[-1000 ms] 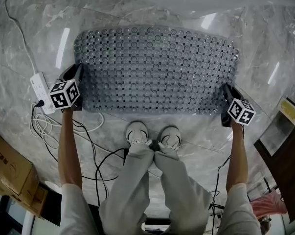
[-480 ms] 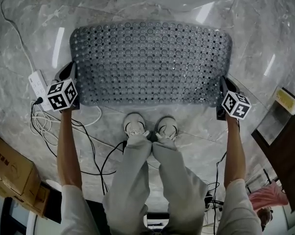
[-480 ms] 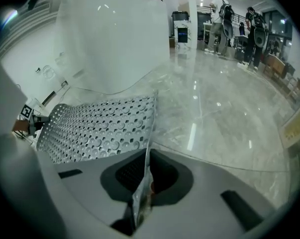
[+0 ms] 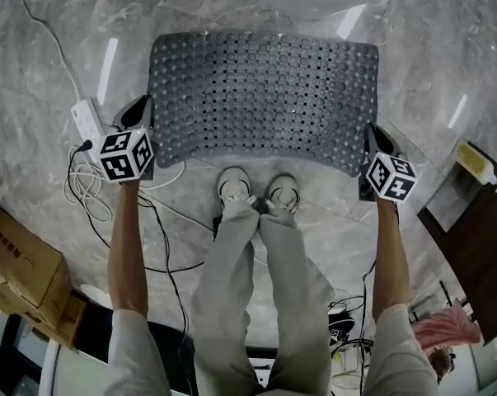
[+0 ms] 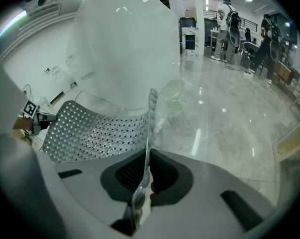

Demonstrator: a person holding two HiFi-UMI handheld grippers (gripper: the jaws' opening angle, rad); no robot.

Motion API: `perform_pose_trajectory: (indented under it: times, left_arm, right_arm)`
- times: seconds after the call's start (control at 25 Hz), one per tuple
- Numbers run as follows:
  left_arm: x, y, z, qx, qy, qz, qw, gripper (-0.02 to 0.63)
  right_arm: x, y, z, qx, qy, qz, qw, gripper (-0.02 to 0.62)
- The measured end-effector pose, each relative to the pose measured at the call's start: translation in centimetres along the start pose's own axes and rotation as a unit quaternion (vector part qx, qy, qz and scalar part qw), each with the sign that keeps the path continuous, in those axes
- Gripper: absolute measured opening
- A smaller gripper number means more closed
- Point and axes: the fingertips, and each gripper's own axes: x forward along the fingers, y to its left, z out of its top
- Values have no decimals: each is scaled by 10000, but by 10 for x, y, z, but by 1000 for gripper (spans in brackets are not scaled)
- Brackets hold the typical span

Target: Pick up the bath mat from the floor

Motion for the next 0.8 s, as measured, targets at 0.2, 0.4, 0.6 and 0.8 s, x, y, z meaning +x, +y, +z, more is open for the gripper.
perform_pose_trajectory:
  times: [0.2, 0.4, 0.6, 0.8]
  left_arm:
    - [-26, -28, 25, 17, -39, -140, 9999, 20]
    - [-44, -63, 40, -130, -50, -336, 9993, 20]
    - [-56, -98, 65, -227, -95, -579, 9980, 21]
    - [-73, -119, 87, -333, -143, -718, 9968, 20]
  right_arm:
    - [-29, 33, 24, -155, -57, 210, 9996, 26]
    - [-54, 66, 36, -212, -46, 320, 9993, 26]
    - [-74, 101, 58, -202, -59, 482, 9986, 26]
    - [-92, 128, 81, -194, -120, 631, 9977, 26]
